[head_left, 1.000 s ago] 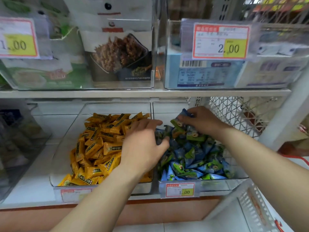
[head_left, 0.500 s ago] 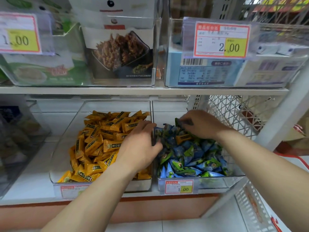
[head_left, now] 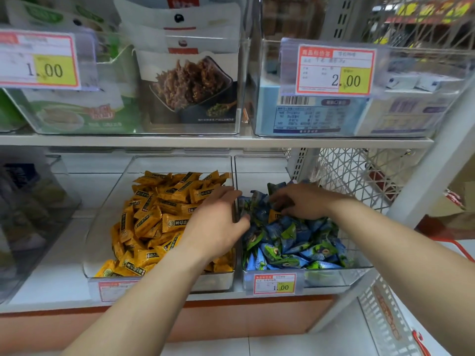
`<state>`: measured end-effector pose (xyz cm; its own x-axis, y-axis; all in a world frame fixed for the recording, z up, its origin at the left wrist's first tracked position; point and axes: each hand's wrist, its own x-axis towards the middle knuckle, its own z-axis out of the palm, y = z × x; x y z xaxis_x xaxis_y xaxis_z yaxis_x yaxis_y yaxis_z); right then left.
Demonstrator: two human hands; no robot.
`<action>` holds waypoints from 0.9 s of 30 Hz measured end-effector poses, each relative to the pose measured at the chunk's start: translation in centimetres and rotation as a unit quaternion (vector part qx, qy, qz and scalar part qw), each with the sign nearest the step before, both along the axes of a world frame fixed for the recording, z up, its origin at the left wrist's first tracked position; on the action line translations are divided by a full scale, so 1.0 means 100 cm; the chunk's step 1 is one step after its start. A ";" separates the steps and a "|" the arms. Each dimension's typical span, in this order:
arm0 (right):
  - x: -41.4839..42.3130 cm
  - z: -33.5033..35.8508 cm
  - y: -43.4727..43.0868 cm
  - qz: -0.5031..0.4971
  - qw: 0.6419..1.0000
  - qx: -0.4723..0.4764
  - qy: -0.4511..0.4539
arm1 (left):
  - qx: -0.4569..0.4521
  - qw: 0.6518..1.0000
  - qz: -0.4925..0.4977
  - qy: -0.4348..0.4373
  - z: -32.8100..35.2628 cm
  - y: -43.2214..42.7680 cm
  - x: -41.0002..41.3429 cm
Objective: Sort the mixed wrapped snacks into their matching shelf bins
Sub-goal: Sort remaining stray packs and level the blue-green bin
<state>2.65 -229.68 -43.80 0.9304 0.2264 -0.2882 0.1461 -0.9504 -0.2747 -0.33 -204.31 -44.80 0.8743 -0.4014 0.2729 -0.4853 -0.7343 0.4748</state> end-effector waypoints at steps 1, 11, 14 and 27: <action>0.001 -0.002 0.003 0.002 1.000 -0.008 0.024 | 0.005 1.000 0.001 -0.001 0.000 0.000 -0.001; -0.014 0.021 0.033 -0.045 0.961 0.207 -0.178 | -0.052 0.999 0.000 -0.010 0.005 0.006 -0.003; -0.030 0.033 0.058 -0.075 0.885 0.430 -0.162 | -0.146 0.989 -0.010 -0.033 0.012 0.004 -0.006; -0.034 0.035 0.076 -0.025 0.870 0.481 -0.105 | -0.338 0.933 -0.032 0.122 0.017 0.005 -0.001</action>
<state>-0.70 -222.05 -40.28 0.9550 0.2271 0.1906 0.2552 -0.3025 -0.9183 -0.39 -203.81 -43.13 0.9239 -0.2631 0.2778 -0.3339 -0.2002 0.9211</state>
